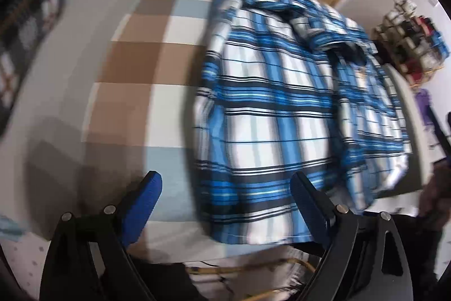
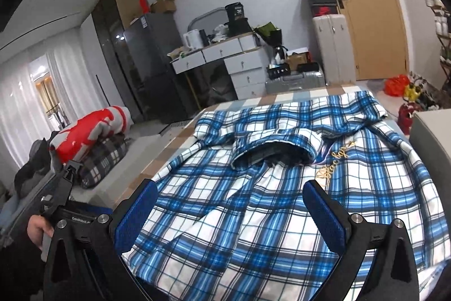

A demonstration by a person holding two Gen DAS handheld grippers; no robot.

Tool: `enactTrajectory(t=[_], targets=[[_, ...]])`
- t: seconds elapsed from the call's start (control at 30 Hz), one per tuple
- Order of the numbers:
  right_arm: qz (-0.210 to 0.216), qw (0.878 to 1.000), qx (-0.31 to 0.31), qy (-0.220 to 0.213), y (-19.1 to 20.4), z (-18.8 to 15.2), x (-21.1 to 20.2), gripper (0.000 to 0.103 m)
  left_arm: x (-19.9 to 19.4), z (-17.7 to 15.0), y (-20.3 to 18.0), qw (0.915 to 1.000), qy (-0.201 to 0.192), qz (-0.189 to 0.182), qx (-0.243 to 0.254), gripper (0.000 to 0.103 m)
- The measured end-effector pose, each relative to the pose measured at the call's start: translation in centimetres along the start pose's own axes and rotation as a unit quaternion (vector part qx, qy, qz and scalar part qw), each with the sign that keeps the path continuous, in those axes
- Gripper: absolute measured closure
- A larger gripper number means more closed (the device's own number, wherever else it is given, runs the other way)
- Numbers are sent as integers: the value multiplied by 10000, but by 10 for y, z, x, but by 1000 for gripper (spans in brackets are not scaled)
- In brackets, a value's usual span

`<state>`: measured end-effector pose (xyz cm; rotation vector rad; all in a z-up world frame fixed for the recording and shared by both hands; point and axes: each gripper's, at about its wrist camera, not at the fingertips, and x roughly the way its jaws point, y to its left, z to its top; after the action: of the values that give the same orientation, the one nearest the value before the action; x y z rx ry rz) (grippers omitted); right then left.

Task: Fold large clothes
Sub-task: 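Grasp a sleeve of the plaid shirt with the left gripper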

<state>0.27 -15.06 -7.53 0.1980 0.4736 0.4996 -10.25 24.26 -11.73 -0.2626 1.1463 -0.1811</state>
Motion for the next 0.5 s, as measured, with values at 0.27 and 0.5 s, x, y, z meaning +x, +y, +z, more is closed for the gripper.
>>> enactTrajectory(t=[0.27, 0.5], targets=[[165, 9994, 306, -37, -9, 3, -5, 0, 10, 6, 14, 9961, 502, -496, -526, 14], [229, 9992, 332, -29, -7, 4, -5, 0, 14, 1, 5, 9939, 853, -592, -375, 14]])
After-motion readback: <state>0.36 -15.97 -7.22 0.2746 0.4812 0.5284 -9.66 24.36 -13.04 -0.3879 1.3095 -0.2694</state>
